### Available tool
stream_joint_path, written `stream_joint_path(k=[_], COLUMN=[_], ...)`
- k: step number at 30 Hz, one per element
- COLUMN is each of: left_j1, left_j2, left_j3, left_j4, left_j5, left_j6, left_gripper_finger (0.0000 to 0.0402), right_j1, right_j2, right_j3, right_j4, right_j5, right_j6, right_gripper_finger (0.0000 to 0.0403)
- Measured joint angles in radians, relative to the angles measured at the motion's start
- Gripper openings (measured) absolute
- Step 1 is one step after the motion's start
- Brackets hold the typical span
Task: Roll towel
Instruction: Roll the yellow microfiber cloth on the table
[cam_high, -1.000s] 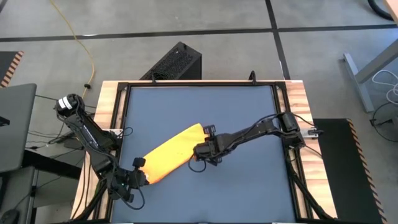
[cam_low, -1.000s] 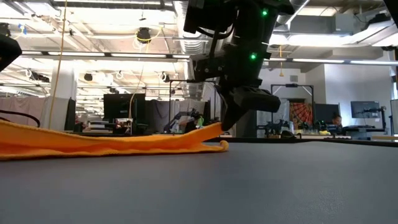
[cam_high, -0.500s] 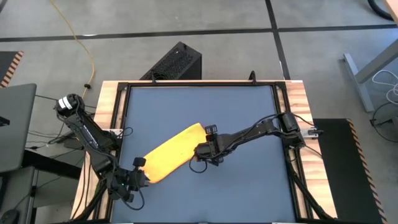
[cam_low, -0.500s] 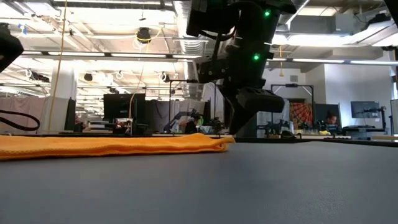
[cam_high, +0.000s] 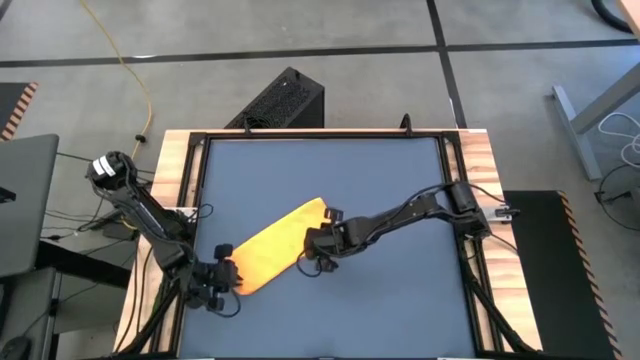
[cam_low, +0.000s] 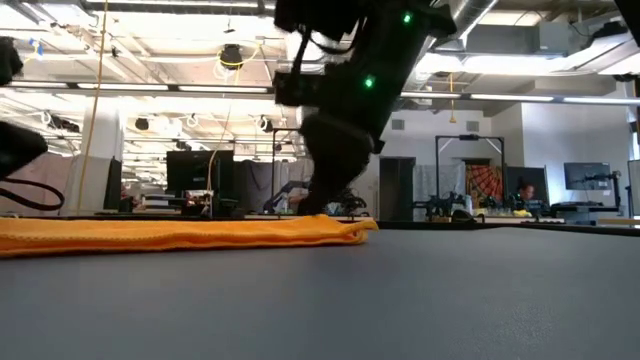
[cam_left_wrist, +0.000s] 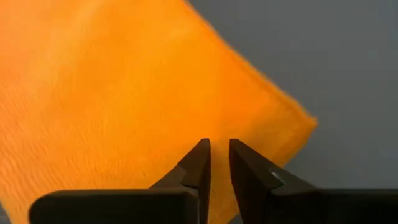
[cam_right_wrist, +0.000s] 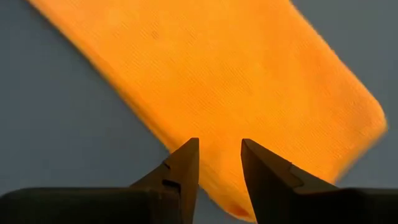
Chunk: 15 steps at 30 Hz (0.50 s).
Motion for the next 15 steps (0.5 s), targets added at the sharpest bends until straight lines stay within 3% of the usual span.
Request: stream_joint_path(k=[5, 10, 15], left_j1=[0.0, 0.0, 0.017], left_j2=[0.0, -0.002, -0.003], left_j3=[-0.021, 0.032, 0.118], left_j4=[-0.002, -0.024, -0.232], left_j5=[0.016, -0.005, -0.098], left_j6=[-0.043, 0.085, 0.144], left_gripper_finger=[0.0031, 0.0029, 0.0029], right_j1=[-0.004, -0.003, 0.028], right_j2=[0.0, -0.007, -0.031], right_j3=[-0.058, -0.089, -0.086], right_j4=[0.035, 0.075, 0.093], right_j5=[0.004, 0.035, 0.071], right_j6=[0.025, 0.041, 0.059], right_gripper_finger=[0.0135, 0.0123, 0.0096])
